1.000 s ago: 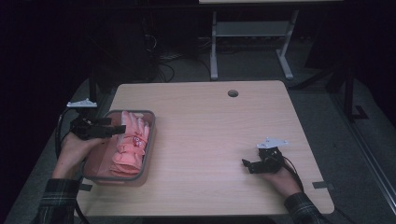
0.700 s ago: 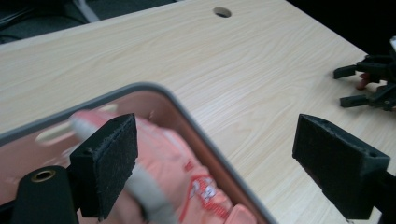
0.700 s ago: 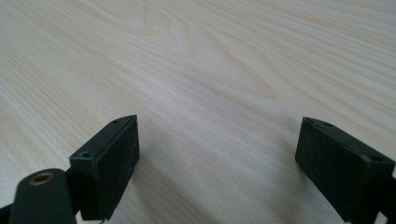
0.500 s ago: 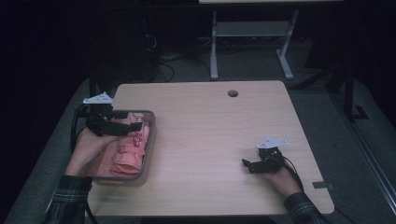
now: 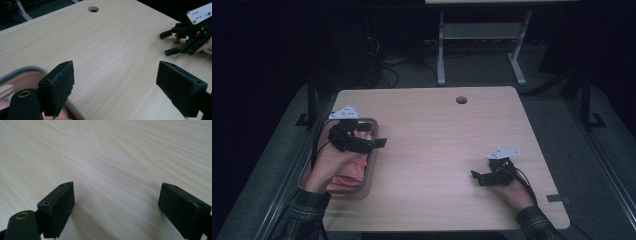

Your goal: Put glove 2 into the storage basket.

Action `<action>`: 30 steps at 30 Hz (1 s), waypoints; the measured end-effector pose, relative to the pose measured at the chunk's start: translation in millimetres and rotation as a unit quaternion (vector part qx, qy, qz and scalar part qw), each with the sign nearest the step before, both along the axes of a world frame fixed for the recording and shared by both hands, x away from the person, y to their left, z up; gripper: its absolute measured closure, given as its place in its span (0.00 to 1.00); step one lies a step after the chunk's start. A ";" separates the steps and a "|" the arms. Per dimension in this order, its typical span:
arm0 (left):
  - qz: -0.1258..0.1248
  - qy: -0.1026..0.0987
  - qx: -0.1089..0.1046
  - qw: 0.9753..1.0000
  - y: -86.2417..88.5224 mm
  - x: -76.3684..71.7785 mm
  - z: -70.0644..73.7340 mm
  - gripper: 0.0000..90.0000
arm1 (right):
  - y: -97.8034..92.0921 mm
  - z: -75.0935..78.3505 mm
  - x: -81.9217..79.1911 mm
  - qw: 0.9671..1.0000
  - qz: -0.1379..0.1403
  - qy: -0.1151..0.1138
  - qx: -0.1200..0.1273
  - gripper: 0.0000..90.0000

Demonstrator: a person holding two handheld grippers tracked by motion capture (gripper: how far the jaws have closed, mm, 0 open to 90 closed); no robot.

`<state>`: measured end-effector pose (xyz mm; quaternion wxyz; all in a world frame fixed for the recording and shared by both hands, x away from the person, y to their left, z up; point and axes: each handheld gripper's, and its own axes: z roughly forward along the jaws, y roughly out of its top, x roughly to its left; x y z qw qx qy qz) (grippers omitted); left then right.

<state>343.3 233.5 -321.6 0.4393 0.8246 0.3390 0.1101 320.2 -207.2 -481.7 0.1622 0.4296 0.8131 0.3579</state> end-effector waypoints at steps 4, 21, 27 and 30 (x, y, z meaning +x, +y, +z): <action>-0.012 -0.003 0.006 1.000 -16.2 -1.9 -6.1 0.16 | 0.1 0.0 0.0 1.000 0.000 0.000 0.000 0.14; -0.058 -0.005 0.017 0.998 -75.6 -11.0 -41.2 0.16 | 0.1 0.2 -0.1 1.000 0.001 0.001 0.000 0.14; -0.066 -0.002 0.017 0.998 -88.7 -14.2 -59.1 0.16 | 0.1 0.1 -0.1 1.000 0.001 0.001 0.000 0.14; -0.078 0.002 0.023 0.997 -94.2 -15.1 -68.7 0.16 | 0.1 0.1 -0.1 1.000 0.002 0.001 0.000 0.14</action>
